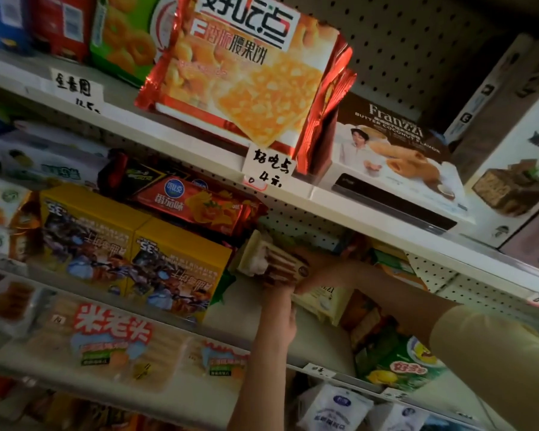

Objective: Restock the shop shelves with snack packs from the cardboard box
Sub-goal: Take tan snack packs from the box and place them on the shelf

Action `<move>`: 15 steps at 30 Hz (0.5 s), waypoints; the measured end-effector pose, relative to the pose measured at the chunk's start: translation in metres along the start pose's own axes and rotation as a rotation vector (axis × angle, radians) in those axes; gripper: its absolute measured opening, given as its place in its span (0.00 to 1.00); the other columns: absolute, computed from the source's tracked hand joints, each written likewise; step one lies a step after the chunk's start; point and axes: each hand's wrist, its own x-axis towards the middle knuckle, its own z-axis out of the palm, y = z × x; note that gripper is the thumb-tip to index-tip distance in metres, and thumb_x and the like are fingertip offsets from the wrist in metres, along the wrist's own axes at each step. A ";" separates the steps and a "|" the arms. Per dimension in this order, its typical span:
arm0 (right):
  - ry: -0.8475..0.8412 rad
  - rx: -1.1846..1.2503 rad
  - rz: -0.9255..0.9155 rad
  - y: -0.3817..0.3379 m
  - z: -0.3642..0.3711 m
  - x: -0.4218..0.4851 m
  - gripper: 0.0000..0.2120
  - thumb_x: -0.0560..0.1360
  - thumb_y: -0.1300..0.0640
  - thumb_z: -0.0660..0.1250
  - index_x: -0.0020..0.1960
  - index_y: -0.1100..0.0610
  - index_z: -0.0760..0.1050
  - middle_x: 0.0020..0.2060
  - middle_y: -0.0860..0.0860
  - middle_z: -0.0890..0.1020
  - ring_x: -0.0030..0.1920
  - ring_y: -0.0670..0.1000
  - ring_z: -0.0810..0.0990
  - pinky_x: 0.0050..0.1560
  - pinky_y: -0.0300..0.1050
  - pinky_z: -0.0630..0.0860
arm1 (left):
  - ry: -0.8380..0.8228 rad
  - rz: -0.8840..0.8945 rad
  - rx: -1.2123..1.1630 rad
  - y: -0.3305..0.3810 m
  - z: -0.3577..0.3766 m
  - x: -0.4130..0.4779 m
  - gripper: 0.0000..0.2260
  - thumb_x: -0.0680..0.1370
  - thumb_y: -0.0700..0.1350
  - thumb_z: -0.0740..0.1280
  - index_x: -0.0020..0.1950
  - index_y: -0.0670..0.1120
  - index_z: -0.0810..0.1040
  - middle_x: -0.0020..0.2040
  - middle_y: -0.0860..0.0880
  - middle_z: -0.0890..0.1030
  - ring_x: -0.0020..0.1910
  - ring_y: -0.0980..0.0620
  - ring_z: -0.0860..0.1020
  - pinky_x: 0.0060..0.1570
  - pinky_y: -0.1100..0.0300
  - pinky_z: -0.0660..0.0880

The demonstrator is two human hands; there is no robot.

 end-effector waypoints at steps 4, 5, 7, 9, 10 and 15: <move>-0.008 -0.217 -0.036 -0.003 0.004 0.010 0.41 0.69 0.50 0.73 0.76 0.48 0.55 0.72 0.50 0.65 0.70 0.51 0.65 0.70 0.49 0.65 | 0.102 -0.014 0.108 0.000 0.003 0.010 0.17 0.80 0.41 0.60 0.69 0.44 0.68 0.65 0.46 0.74 0.60 0.48 0.72 0.64 0.56 0.66; -0.012 -0.223 -0.046 -0.003 0.004 0.012 0.40 0.69 0.50 0.73 0.75 0.48 0.56 0.71 0.49 0.65 0.69 0.51 0.66 0.69 0.49 0.65 | 0.126 -0.007 0.154 0.001 0.003 0.010 0.14 0.80 0.41 0.60 0.66 0.45 0.70 0.60 0.45 0.75 0.58 0.47 0.73 0.63 0.55 0.68; 0.002 -0.238 -0.050 -0.002 0.004 0.016 0.39 0.69 0.50 0.72 0.75 0.47 0.57 0.70 0.49 0.66 0.68 0.51 0.66 0.68 0.49 0.66 | 0.175 0.023 0.351 0.006 0.001 0.014 0.04 0.79 0.40 0.61 0.51 0.47 0.74 0.45 0.49 0.75 0.45 0.50 0.74 0.53 0.56 0.71; 0.012 -0.242 -0.062 -0.001 0.004 0.017 0.37 0.70 0.52 0.72 0.74 0.49 0.58 0.70 0.49 0.67 0.68 0.51 0.67 0.67 0.45 0.66 | 0.206 0.041 0.469 0.011 0.000 0.018 0.11 0.79 0.40 0.61 0.38 0.51 0.70 0.37 0.53 0.71 0.40 0.53 0.72 0.51 0.56 0.71; 0.028 -0.249 -0.072 -0.001 0.004 0.018 0.36 0.71 0.52 0.72 0.74 0.50 0.59 0.69 0.49 0.67 0.68 0.50 0.67 0.65 0.42 0.66 | 0.203 0.044 0.478 0.013 0.000 0.020 0.12 0.79 0.40 0.61 0.36 0.51 0.69 0.36 0.54 0.70 0.39 0.54 0.72 0.51 0.56 0.71; 0.079 -0.231 -0.127 -0.004 0.003 0.016 0.33 0.73 0.49 0.70 0.74 0.52 0.60 0.70 0.50 0.68 0.68 0.51 0.68 0.66 0.40 0.65 | 0.209 0.086 0.458 0.023 0.000 0.021 0.09 0.78 0.40 0.60 0.39 0.49 0.71 0.39 0.50 0.73 0.38 0.53 0.72 0.48 0.56 0.70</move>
